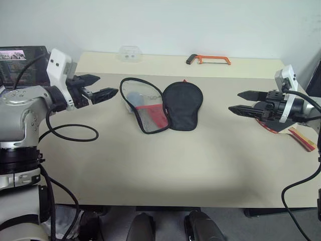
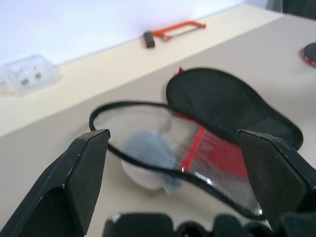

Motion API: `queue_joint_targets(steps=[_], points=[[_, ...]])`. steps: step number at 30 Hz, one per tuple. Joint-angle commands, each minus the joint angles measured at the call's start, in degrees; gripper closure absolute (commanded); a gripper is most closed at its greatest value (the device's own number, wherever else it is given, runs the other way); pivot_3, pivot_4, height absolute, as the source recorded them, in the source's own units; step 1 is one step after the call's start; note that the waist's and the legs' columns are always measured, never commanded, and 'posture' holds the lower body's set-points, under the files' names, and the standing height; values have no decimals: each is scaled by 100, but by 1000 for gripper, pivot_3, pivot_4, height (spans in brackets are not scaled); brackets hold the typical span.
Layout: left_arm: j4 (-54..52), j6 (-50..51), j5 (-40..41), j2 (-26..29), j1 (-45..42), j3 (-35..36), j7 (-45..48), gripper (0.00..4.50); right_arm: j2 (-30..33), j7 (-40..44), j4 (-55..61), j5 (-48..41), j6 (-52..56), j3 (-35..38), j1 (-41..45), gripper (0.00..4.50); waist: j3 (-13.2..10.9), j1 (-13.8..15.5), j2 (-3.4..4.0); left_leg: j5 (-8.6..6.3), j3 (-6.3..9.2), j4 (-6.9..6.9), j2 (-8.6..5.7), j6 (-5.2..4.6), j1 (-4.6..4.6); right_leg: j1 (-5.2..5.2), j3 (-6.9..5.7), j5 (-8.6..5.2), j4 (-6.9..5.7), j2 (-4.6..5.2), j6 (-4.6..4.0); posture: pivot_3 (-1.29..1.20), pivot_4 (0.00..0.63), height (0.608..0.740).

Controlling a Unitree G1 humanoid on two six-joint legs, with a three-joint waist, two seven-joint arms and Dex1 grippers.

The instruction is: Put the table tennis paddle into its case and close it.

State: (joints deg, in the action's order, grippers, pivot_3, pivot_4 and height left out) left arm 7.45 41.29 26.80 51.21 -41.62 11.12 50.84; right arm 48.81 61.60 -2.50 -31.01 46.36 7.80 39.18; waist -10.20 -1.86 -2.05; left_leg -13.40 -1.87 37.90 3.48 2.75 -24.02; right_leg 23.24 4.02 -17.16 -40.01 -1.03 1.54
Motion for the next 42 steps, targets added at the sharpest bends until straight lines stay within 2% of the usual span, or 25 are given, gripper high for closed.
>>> queue_joint_targets(steps=[1, 16, 25, 34, 42], points=[[-237, -46, 164, -21, -116, 304, -69, 0, -4, -8, 140, -123, -58, 104, 103, 19, 0, 0, 0, 0, 0, 0, 0, 0, 0, 0, 0, 0, -1, 0, 0, 0, 150, 740], [-291, 166, 105, -217, -159, 124, -319, 0, -94, 44, 148, -136, -154, 100, 187, 19, 0, 0, 0, 0, 0, 0, 0, 0, 0, 0, 0, 0, -1, 0, 0, 0, 150, 740], [258, 636, -156, -662, -430, 34, -1091, 0, -259, -117, 115, -99, -182, 38, 263, 19, 0, -6, 0, 0, 2, 1, -1, 0, 0, -1, -1, 0, -2, 0, 0, 0, 150, 740], [1142, 1058, -454, -1503, -691, -396, -1668, 0, -212, -525, 839, -367, 144, 409, -318, 19, 0, 25, -1, 0, 4, 3, -2, 0, -5, -1, -3, 0, -2, 2, 0, 0, 150, 740], [1950, 870, -671, -2401, -969, -522, -2100, 0, -105, -744, 1149, -571, 344, 602, -546, 19, 1, 17, -1, 0, 5, 5, -6, 0, -5, -1, -2, 3, -2, 2, 4, 0, 150, 740]])
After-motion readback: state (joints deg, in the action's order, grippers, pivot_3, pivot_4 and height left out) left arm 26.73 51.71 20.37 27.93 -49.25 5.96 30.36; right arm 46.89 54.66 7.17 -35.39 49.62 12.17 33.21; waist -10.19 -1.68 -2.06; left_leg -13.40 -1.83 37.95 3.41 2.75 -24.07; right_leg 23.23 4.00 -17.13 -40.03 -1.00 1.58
